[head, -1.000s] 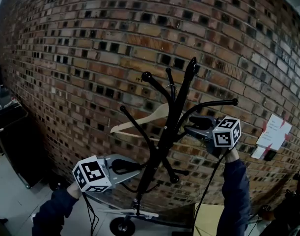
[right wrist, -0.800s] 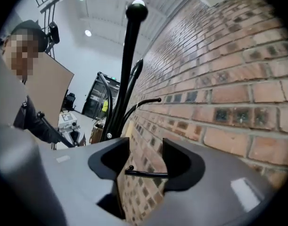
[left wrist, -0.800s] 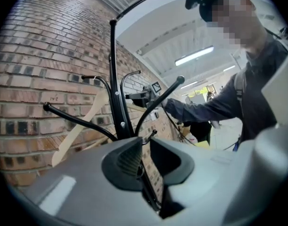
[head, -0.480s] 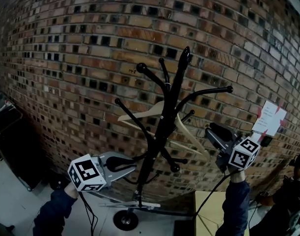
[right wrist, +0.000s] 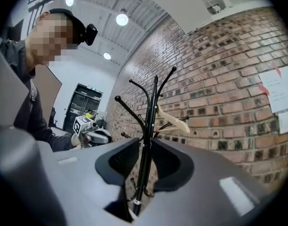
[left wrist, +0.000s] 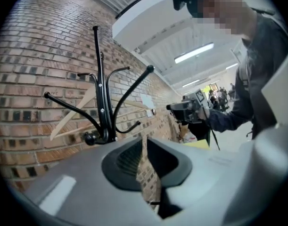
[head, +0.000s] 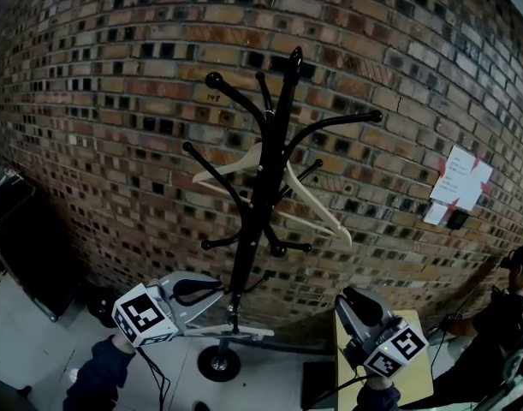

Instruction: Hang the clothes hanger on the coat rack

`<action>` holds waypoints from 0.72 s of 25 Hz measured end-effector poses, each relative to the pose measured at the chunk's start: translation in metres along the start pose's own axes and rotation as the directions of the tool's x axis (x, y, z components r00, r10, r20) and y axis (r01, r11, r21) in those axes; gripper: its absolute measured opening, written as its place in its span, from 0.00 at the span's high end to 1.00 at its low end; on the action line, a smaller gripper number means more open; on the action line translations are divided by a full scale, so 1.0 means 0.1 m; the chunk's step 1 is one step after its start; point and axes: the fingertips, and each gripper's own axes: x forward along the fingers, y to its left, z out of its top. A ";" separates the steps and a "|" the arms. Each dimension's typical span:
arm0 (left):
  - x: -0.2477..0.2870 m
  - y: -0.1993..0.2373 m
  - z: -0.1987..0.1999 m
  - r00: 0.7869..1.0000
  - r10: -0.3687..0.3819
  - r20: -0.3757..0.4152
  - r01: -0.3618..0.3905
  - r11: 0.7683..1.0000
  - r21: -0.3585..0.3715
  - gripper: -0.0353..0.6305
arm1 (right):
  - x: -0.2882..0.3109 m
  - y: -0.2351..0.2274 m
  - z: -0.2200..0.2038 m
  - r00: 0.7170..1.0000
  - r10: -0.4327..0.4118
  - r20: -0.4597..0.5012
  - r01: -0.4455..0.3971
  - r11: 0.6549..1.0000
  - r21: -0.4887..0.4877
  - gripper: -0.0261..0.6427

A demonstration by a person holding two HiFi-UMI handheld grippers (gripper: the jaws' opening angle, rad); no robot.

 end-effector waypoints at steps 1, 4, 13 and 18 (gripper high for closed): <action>0.03 -0.07 -0.03 1.000 0.001 -0.006 -0.001 1.000 -0.022 0.92 | -0.05 0.07 -0.08 1.000 0.003 -0.009 -0.003 1.000 0.010 0.82; 0.07 -0.34 -0.11 1.000 0.014 -0.027 -0.016 0.996 -0.086 0.93 | -0.18 0.31 -0.24 0.999 0.017 -0.035 -0.017 1.000 0.001 0.82; -0.02 -1.40 -0.58 0.980 0.099 -0.171 -0.106 0.994 -0.030 0.93 | -0.42 1.01 -0.94 0.990 0.016 -0.143 -0.019 1.000 -0.015 0.82; 0.00 -1.57 -0.67 0.984 0.084 -0.154 -0.101 0.989 -0.107 0.94 | -0.41 1.16 -1.04 0.989 -0.003 -0.150 0.007 1.000 0.026 0.88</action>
